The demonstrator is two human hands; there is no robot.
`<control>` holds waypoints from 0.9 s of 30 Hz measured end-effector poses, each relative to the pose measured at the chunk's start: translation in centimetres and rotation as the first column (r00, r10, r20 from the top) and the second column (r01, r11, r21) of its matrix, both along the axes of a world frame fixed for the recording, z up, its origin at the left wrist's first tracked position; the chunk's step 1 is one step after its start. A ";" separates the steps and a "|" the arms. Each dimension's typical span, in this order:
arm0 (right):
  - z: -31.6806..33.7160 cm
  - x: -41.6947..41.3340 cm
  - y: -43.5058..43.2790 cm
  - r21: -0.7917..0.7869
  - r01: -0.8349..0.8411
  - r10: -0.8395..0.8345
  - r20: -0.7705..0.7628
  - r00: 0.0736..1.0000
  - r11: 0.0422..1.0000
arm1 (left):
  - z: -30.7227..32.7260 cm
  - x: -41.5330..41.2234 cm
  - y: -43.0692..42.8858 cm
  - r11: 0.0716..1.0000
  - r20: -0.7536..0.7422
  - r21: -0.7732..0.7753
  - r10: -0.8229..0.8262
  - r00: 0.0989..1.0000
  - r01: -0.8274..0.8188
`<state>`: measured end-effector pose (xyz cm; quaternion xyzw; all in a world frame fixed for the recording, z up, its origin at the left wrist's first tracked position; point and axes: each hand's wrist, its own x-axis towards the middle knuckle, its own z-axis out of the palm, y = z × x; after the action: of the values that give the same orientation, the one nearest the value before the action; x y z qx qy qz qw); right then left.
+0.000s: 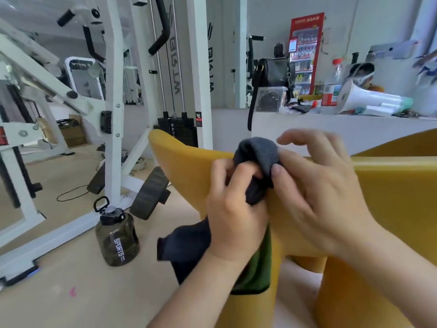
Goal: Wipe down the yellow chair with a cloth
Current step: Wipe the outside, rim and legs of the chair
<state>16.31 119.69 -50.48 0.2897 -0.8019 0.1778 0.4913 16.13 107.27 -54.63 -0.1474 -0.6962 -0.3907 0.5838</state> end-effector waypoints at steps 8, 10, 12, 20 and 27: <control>-4.5 2.7 -1.6 -0.353 -0.399 0.517 0.361 0.776 0.846 | 3.9 4.1 -2.9 0.629 0.362 0.478 -0.777 0.515 0.613; -3.8 2.3 -2.0 -0.289 -0.318 0.386 0.221 0.896 0.903 | 4.8 4.3 -4.3 0.773 0.448 0.310 -0.632 0.632 0.553; -2.2 1.9 -2.4 -0.217 -0.158 0.176 0.065 0.982 0.963 | 5.4 3.7 -5.3 0.954 0.331 -0.008 -0.281 0.901 0.301; 0.7 -0.7 -6.2 0.198 0.279 -0.287 0.009 0.958 0.939 | 4.9 -0.4 -7.6 0.948 0.353 -0.316 0.162 0.921 -0.046; 0.5 0.6 4.4 0.075 0.358 -0.360 0.002 0.933 0.931 | 5.2 -0.1 -8.0 0.885 0.362 -0.465 0.159 0.919 0.030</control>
<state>16.88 124.11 -50.00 0.1546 -0.8512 0.0579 0.4982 15.98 99.22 -49.38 -0.1775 -0.8755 -0.2155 0.3944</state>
